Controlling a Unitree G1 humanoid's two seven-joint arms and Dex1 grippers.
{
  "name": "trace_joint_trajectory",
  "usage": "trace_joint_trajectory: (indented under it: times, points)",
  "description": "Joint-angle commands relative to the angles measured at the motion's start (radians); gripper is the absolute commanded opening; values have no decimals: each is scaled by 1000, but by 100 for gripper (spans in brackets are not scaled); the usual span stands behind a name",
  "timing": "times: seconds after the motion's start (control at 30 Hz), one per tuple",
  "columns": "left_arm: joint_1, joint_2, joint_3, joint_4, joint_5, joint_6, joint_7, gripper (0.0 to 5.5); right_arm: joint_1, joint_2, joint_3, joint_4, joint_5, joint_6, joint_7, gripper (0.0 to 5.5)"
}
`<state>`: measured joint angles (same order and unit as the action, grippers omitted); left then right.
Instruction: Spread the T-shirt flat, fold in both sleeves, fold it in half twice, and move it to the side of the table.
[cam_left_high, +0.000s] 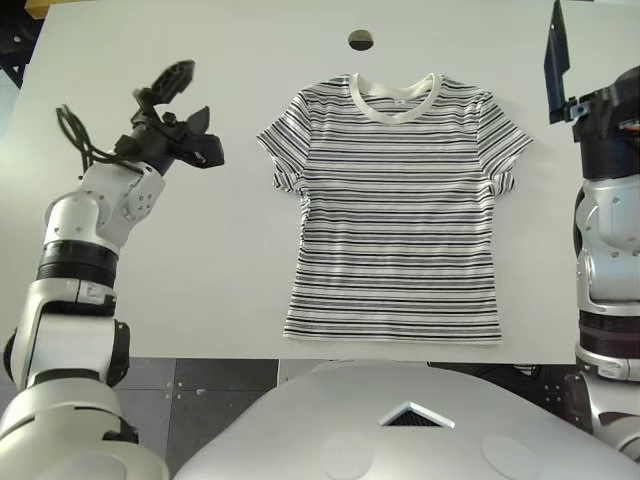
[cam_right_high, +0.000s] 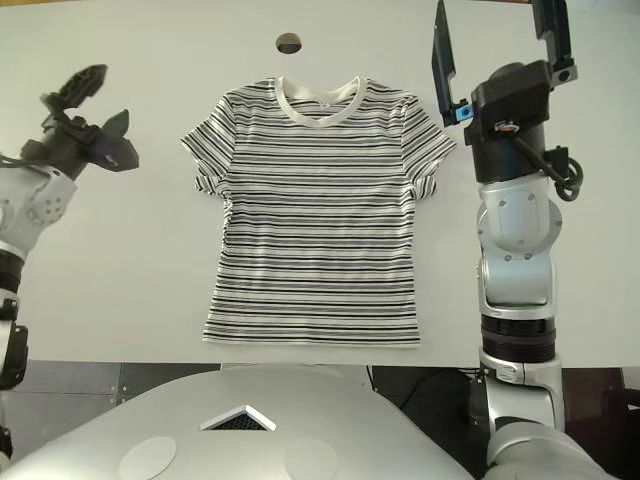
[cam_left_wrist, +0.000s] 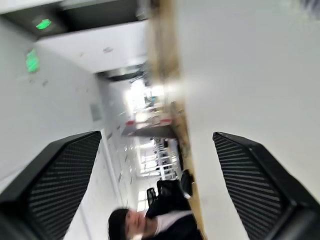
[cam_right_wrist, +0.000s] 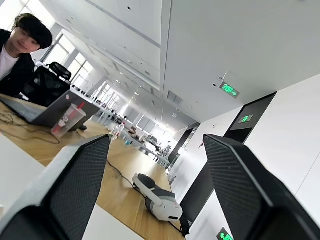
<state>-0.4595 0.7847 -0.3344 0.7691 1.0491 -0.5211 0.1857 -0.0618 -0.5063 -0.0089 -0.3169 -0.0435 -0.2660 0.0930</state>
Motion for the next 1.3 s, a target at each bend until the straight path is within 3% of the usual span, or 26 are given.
trace_joint_trajectory:
  times: [0.03, 0.27, 0.5, 1.0, 1.17, 1.3]
  points:
    - [-130, -66, -111, 207, 46, 1, 60, 417, 5, 16, -13, -17, -17, 16, 30, 344]
    - [-292, -191, -307, 423, 124, 5, 215, 417, 30, 43, -16, -14, -42, 5, 55, 344]
    - [-324, -247, -431, 467, 132, -51, 280, 417, 47, 61, -19, 2, -51, 0, 72, 344]
    - [-269, -146, -489, 390, 42, -123, 97, 417, 58, 78, -42, -17, -48, 9, 92, 344]
    - [-274, -175, -496, 385, 27, -119, 93, 417, 54, 86, -45, -25, -49, 16, 94, 344]
    - [-273, -175, -491, 397, 14, -121, 74, 356, 57, 83, -59, -34, -42, 20, 101, 344]
